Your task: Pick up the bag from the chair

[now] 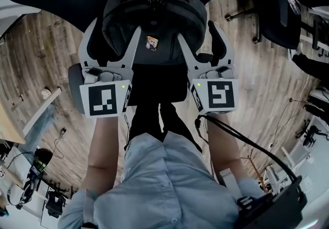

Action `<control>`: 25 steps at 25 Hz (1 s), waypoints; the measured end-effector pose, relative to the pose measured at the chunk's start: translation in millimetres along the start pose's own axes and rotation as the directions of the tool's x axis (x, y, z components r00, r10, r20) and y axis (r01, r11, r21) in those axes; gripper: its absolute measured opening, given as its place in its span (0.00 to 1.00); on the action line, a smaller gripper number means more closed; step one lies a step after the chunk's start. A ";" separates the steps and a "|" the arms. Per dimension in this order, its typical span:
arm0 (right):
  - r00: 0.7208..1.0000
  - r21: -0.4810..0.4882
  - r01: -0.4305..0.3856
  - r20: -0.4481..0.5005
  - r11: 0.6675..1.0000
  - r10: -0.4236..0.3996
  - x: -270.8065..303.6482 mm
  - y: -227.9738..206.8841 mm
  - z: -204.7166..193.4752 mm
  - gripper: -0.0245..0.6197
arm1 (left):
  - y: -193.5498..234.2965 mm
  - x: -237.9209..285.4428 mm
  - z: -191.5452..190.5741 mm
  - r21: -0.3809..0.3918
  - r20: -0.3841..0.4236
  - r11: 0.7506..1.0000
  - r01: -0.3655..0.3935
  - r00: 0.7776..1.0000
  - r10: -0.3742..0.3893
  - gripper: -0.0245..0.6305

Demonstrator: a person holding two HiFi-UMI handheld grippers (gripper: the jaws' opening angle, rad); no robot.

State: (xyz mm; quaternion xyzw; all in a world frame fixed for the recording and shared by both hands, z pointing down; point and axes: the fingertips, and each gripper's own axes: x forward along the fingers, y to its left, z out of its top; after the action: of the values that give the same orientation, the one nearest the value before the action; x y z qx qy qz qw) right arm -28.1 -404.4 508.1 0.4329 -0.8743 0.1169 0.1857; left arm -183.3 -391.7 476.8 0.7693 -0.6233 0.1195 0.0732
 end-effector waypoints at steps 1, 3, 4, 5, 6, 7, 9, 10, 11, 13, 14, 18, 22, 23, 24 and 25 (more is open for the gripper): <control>1.000 -0.006 -0.012 -0.014 1.000 0.012 3.2 0.8 -3.5 0.53 | 2.0 1.7 -4.0 -0.002 -0.009 1.000 0.013 1.000 -0.013 0.57; 0.999 -0.031 -0.027 -0.035 0.999 0.026 10.0 1.3 -7.3 0.57 | 8.4 5.5 -11.3 -0.014 -0.024 0.999 0.036 0.999 -0.037 0.62; 0.999 -0.046 -0.030 -0.042 0.998 0.028 13.0 0.9 -7.8 0.59 | 12.1 7.6 -14.7 -0.020 -0.032 0.999 0.046 0.998 -0.047 0.65; 0.998 -0.057 -0.031 -0.048 0.998 0.028 15.5 -0.1 -8.0 0.60 | 15.4 9.9 -17.3 -0.025 -0.037 0.998 0.054 0.998 -0.054 0.67; 0.998 -0.061 -0.032 -0.054 0.998 0.029 17.9 -1.5 -8.5 0.61 | 18.1 12.5 -19.0 -0.028 -0.040 0.998 0.060 0.997 -0.061 0.67; 0.998 -0.062 -0.035 -0.061 0.997 0.031 20.2 -3.1 -9.1 0.62 | 20.0 15.3 -20.1 -0.029 -0.041 0.997 0.066 0.997 -0.067 0.67; 0.997 -0.060 -0.038 -0.072 0.997 0.034 24.4 -6.6 -10.6 0.63 | 20.5 21.2 -21.4 -0.025 -0.045 0.996 0.084 0.995 -0.085 0.68; 0.997 -0.059 -0.038 -0.076 0.998 0.034 26.2 -8.4 -11.2 0.63 | 19.2 24.1 -21.9 -0.023 -0.047 0.995 0.099 0.994 -0.100 0.68; 0.996 -0.058 -0.038 -0.078 0.998 0.033 27.9 -10.0 -11.5 0.63 | 17.3 26.7 -22.4 -0.025 -0.049 0.993 0.115 0.992 -0.116 0.68; 0.996 -0.059 -0.040 -0.080 0.997 0.035 32.1 -12.0 -12.4 0.63 | 13.4 31.2 -23.4 -0.033 -0.053 0.989 0.147 0.988 -0.148 0.68; 0.996 -0.062 -0.044 -0.083 0.997 0.038 34.8 -12.2 -13.2 0.63 | 11.8 33.3 -24.0 -0.032 -0.055 0.987 0.158 0.986 -0.160 0.67; 0.994 -0.083 -0.065 -0.097 0.994 0.057 43.8 -10.6 -14.5 0.64 | 9.8 39.3 -29.7 -0.012 -0.081 0.983 0.181 0.980 -0.181 0.67; 0.990 -0.089 -0.095 -0.112 0.991 0.085 49.9 -6.6 -14.2 0.64 | 13.3 47.6 -30.8 -0.017 -0.086 0.983 0.181 0.980 -0.182 0.67; 0.988 -0.092 -0.109 -0.120 0.990 0.098 51.4 -5.1 -15.2 0.64 | 13.0 49.6 -30.7 -0.012 -0.088 0.984 0.176 0.980 -0.176 0.67; 0.986 -0.095 -0.121 -0.127 0.988 0.108 52.5 -4.4 -16.3 0.64 | 12.5 50.9 -30.6 -0.005 -0.093 0.986 0.168 0.981 -0.168 0.66; 0.984 -0.096 -0.128 -0.134 0.987 0.114 52.7 -5.1 -17.1 0.64 | 11.8 51.6 -30.5 0.000 -0.098 0.987 0.161 0.982 -0.160 0.63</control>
State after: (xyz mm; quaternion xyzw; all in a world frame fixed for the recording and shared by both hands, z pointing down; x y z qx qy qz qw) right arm -49.4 -438.8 546.2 0.3602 -0.8903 0.1096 0.2562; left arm -187.7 -434.8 519.9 0.8107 -0.5543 0.1533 0.1099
